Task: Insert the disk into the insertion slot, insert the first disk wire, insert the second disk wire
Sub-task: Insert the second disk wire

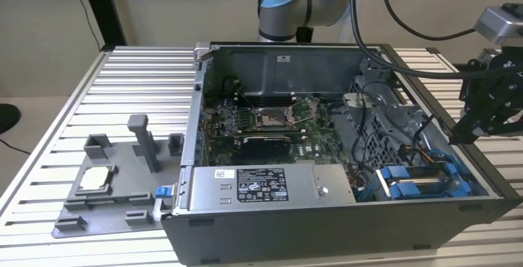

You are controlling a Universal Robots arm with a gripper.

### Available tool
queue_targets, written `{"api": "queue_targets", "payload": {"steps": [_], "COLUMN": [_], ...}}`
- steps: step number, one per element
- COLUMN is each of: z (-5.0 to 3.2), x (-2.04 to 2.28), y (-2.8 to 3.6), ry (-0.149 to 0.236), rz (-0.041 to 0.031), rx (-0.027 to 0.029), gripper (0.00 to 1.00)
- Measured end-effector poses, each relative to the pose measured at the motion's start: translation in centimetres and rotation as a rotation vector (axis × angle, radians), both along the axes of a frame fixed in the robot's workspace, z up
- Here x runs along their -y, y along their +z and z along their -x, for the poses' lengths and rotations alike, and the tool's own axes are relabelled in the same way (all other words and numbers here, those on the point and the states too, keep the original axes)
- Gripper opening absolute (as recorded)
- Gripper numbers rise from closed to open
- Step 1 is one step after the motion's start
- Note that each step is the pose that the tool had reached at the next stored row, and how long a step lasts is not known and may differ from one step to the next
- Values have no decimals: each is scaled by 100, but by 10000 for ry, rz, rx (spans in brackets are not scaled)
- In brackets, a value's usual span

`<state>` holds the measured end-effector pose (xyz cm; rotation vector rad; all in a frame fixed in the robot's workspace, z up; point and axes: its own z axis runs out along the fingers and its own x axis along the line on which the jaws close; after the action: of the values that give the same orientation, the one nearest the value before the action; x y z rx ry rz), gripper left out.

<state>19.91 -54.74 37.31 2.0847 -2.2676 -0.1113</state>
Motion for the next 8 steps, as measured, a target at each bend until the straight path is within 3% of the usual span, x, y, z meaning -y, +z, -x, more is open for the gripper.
{"api": "queue_targets", "payload": {"steps": [8], "z": [0], "x": [0], "y": [0], "ry": [0], "rz": [0], "rx": [0], "gripper": [0]}}
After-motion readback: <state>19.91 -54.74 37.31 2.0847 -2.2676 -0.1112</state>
